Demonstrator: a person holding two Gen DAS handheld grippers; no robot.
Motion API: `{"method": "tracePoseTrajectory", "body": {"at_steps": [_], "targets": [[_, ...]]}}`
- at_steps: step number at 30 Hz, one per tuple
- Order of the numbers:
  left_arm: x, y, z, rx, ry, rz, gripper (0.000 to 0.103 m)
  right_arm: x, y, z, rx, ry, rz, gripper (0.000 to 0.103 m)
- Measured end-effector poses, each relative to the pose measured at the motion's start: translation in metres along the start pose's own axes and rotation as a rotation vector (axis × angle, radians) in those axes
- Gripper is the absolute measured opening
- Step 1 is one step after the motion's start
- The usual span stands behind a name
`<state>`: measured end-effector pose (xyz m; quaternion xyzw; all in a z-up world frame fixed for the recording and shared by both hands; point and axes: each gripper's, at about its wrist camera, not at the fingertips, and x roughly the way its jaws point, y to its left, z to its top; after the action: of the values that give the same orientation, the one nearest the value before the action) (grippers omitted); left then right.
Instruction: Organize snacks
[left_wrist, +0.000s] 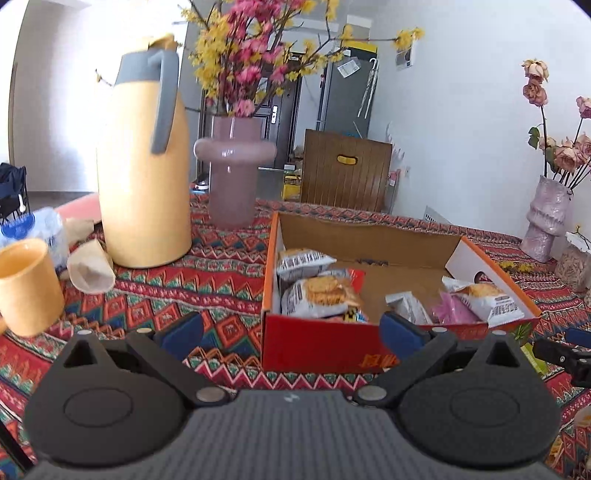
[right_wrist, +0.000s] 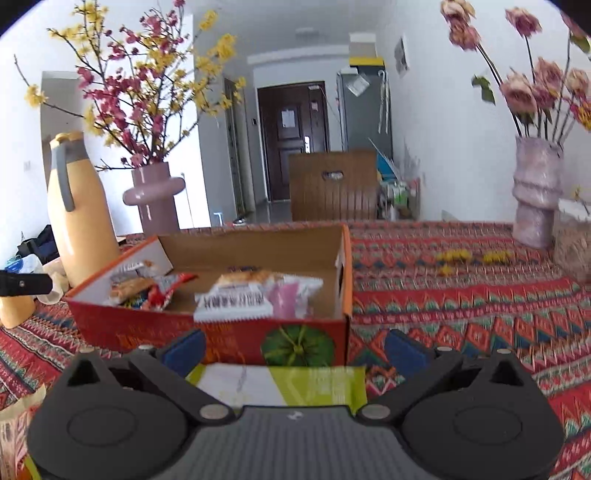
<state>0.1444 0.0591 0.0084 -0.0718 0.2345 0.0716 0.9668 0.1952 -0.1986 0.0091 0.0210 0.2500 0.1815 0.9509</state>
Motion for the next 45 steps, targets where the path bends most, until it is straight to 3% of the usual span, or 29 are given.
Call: {"method": "tracePoseTrajectory", "body": {"at_steps": [11,45], "targets": [[0.015,0.004,-0.016,-0.006,0.005,0.010,0.103,0.022,-0.011,-0.019,0.064,0.053,-0.009,0.103],[0.009,0.002,-0.018,0.002,-0.032,0.010,0.103,0.018,-0.011,-0.019,0.067,0.018,-0.014,0.103]]}}
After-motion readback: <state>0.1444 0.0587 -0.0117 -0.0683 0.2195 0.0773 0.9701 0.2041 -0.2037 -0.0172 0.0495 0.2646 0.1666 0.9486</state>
